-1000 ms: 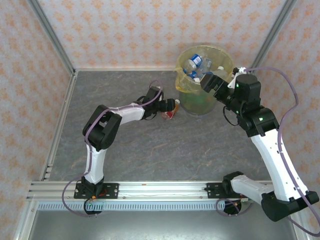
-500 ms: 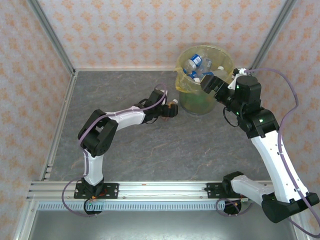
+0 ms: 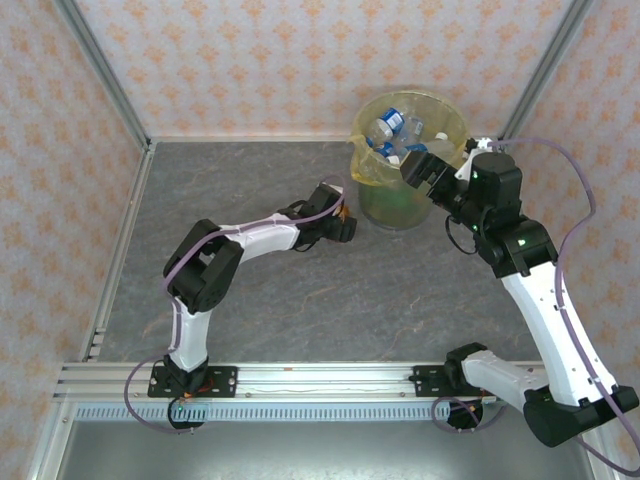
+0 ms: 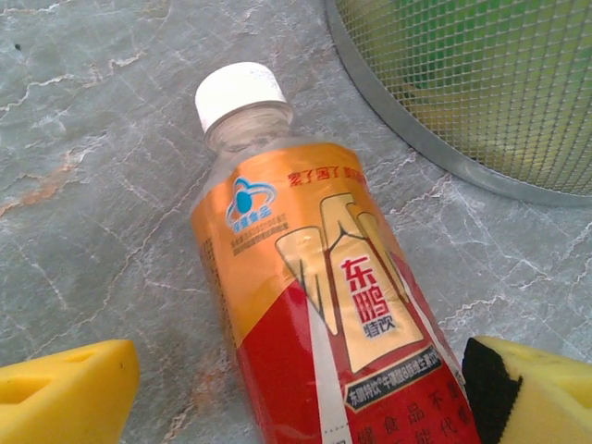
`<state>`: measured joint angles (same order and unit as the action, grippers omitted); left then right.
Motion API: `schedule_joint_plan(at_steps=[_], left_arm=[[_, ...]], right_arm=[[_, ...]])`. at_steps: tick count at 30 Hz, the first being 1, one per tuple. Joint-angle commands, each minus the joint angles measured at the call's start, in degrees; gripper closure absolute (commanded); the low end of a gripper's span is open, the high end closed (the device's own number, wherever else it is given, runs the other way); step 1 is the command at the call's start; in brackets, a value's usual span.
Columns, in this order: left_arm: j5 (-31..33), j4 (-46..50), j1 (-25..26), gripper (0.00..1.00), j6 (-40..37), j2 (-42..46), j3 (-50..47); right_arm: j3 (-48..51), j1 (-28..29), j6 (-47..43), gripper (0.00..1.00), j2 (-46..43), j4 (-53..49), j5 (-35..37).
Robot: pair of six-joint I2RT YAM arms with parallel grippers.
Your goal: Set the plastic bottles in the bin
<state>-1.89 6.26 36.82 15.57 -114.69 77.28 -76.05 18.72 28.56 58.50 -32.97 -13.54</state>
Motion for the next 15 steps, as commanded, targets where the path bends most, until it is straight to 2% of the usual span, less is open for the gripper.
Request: schedule_joint_plan(at_steps=[1,11,15], left_arm=[[5.1,5.7,0.8,0.08,-1.3,-2.4,2.0],[9.1,8.1,2.6,0.09,0.4,-3.1,2.7],[7.1,6.4,2.6,0.12,-1.3,-2.6,1.9]], right_arm=[[0.7,0.4,0.8,0.00,-1.7,1.2,0.3],[0.7,0.4,0.8,0.00,-1.0,1.8,-0.3],[0.6,0.4,0.9,0.00,-0.8,1.9,-0.5]])
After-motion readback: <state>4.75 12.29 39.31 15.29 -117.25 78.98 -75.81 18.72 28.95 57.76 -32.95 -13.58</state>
